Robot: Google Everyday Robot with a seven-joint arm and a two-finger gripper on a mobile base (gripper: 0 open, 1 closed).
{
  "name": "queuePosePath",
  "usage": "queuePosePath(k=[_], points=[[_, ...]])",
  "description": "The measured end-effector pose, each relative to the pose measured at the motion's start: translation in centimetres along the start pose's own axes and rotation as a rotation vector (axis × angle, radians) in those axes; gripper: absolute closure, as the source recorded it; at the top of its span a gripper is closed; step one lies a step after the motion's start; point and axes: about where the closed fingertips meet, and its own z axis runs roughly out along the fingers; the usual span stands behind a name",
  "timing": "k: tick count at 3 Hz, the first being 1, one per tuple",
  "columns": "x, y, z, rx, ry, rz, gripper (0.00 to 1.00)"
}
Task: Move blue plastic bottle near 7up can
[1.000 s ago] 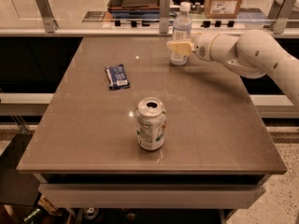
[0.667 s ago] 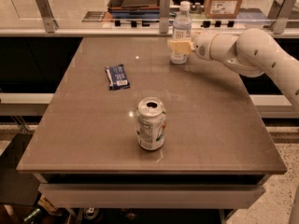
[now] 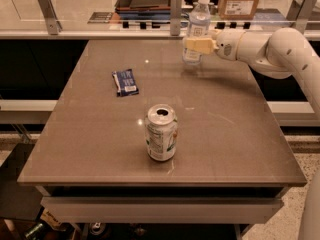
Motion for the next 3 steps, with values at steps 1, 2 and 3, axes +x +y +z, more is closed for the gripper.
queuePosePath(k=[1, 2, 3], points=[[-1.2, 4.1, -1.9, -0.139, 0.057, 0.011, 1.0], [-2.1, 7.7, -4.8, -0.218, 0.135, 0.01, 1.0], [-2.4, 11.3, -7.7, -0.242, 0.154, -0.028, 1.0]])
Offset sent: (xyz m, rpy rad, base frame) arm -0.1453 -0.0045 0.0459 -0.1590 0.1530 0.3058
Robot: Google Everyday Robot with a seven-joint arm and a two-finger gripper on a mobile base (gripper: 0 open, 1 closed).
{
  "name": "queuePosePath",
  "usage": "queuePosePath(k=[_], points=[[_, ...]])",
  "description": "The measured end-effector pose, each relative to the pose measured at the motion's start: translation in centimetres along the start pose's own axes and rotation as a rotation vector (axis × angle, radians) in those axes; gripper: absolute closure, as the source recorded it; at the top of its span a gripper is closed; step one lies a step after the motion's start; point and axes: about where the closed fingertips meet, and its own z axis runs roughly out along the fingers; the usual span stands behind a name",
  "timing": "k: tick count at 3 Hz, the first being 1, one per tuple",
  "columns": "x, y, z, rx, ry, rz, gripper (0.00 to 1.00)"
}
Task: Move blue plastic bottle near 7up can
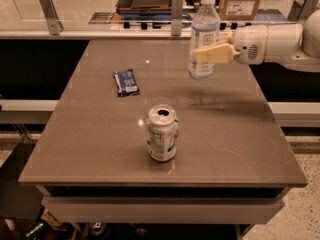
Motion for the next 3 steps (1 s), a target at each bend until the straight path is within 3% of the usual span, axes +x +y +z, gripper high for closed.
queuePosePath(k=[1, 2, 3], points=[[0.0, 0.0, 0.0, 0.0, 0.0, 0.0, 1.0], [0.2, 1.2, -0.3, 0.002, -0.017, 0.007, 1.0], [0.0, 3.5, -0.9, -0.034, -0.035, 0.017, 1.0]])
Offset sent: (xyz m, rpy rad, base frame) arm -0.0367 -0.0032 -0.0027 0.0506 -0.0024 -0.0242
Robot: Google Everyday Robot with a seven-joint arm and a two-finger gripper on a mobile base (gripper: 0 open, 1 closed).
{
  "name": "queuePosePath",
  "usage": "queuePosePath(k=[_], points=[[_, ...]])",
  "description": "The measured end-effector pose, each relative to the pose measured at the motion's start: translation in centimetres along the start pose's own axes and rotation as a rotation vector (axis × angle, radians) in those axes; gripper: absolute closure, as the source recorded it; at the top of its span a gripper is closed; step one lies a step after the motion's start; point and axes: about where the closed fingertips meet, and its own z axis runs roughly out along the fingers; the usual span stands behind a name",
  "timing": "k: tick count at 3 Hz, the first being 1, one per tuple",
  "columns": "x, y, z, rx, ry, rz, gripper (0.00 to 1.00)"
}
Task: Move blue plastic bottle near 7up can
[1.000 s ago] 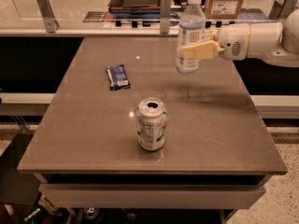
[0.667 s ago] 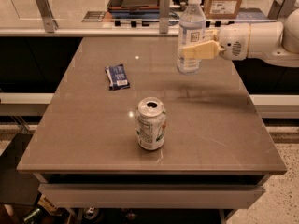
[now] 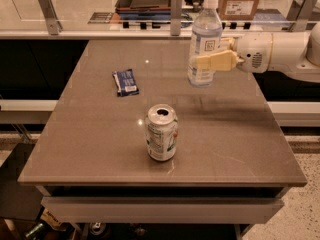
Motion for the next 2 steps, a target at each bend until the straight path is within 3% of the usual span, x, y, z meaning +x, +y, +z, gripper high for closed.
queuePosePath(k=[2], points=[[0.9, 5.0, -0.6, -0.107, 0.0, 0.002, 1.0]])
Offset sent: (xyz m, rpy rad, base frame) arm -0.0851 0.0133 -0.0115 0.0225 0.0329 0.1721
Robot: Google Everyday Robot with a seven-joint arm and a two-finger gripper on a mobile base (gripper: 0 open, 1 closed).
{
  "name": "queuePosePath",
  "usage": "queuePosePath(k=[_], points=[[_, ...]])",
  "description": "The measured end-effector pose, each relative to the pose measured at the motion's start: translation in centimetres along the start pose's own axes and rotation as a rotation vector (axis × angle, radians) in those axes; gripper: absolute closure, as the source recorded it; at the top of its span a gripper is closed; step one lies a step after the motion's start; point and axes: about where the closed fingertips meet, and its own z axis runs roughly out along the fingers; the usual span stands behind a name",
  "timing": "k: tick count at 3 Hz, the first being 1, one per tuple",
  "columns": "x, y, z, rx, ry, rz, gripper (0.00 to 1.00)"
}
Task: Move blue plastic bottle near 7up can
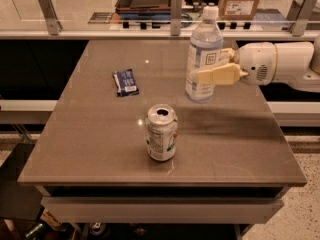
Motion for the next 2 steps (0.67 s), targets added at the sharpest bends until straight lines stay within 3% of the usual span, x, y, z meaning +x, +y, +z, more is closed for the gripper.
queuePosePath(k=[2], points=[[2.7, 3.7, 1.2, -0.084, -0.012, -0.026, 1.0]])
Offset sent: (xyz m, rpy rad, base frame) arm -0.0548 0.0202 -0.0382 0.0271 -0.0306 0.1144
